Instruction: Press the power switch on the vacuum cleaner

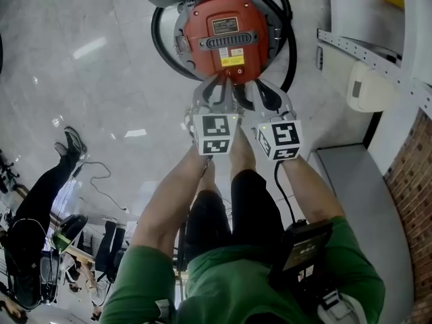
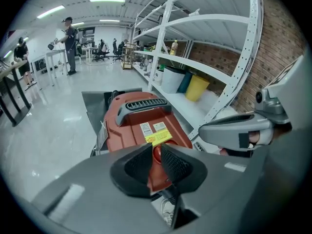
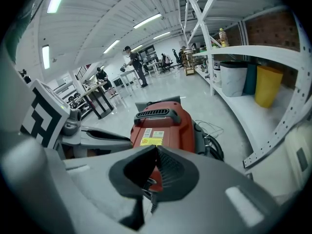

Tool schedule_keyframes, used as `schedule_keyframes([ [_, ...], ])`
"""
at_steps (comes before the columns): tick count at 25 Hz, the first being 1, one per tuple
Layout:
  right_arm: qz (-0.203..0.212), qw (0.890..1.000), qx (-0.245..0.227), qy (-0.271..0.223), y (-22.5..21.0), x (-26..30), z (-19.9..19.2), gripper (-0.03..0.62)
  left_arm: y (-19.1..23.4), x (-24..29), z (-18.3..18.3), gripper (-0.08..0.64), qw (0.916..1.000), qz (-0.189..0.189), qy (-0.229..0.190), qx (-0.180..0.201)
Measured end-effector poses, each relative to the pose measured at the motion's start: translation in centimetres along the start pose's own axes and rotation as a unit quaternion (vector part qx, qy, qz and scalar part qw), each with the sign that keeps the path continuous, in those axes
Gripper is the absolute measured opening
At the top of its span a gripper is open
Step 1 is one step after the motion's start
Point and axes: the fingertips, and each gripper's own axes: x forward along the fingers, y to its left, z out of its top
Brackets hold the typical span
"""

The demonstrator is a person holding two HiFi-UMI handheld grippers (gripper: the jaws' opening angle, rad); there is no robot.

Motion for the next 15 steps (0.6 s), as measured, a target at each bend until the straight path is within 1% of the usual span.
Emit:
schedule_keyframes([
  [8, 0.001, 1.0, 0.0, 0.008, -0.4, 0.5, -0.5, 0.005, 0.6, 1.2, -0.7, 0.061, 0.9996, 0.01, 0.025, -0.001],
  [13, 0.001, 1.0, 0.0, 0.008, -0.5, 0.8, -0.6, 0.005, 1.1, 1.7, -2.0, 0.061, 0.9987, 0.014, 0.048, -0.005],
  [15, 0.001, 1.0, 0.0, 0.008, -0.6, 0.8, -0.5, 0.005, 1.2, 1.5, -1.6, 0.061, 0.999, 0.014, 0.04, -0.013],
])
